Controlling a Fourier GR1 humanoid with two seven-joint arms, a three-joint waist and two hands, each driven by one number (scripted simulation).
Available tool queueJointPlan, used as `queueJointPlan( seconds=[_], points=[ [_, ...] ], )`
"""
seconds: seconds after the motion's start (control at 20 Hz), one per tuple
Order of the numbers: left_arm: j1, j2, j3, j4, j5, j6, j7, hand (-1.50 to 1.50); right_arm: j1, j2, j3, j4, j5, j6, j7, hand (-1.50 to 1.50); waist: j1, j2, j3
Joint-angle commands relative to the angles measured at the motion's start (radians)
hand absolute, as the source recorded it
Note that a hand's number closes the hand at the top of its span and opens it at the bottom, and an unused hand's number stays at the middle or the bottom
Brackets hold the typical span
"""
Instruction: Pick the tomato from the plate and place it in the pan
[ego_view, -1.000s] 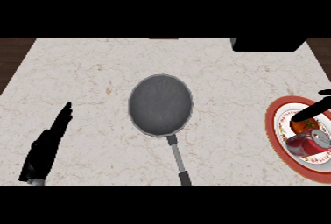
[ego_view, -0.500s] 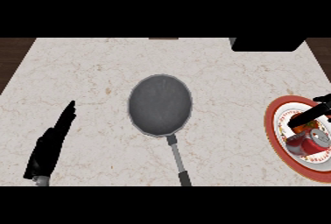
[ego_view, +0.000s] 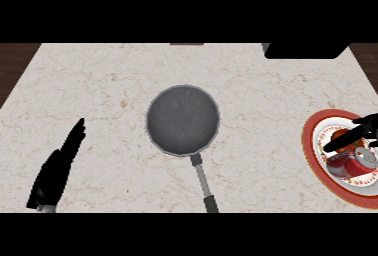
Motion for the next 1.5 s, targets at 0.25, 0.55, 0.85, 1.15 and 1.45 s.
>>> queueJointPlan(
  seconds=[0.25, 0.55, 0.85, 1.15, 1.45],
  points=[
    [-0.057, -0.016, 0.034, -0.078, -0.026, -0.042, 0.136, 0.0, -0.006, 0.06, -0.068, 0.051, 0.087, -0.052, -0.056, 1.5, -0.002, 0.0, 0.0],
    [0.008, -0.051, 0.023, -0.068, -0.058, -0.054, 0.075, 0.0, 0.019, 0.09, -0.144, 0.051, 0.064, -0.062, -0.099, 1.5, -0.002, -0.001, 0.0],
    [-0.046, -0.044, 0.014, -0.021, -0.042, -0.08, 0.03, 0.0, -0.104, 0.111, 0.2, -0.109, 0.254, 0.24, -0.421, 1.5, 0.073, 0.008, 0.002],
    [-0.039, -0.035, 0.028, -0.001, -0.046, -0.079, 0.022, 0.0, -0.152, 0.005, 0.347, -0.207, 0.455, 0.167, -0.793, 1.5, 0.045, 0.012, 0.003],
    [-0.017, -0.054, 0.034, -0.005, -0.052, -0.055, 0.016, 0.0, -0.165, 0.006, 0.268, -0.291, 0.528, -0.198, -1.038, 1.5, 0.018, 0.003, 0.004]
  ],
)
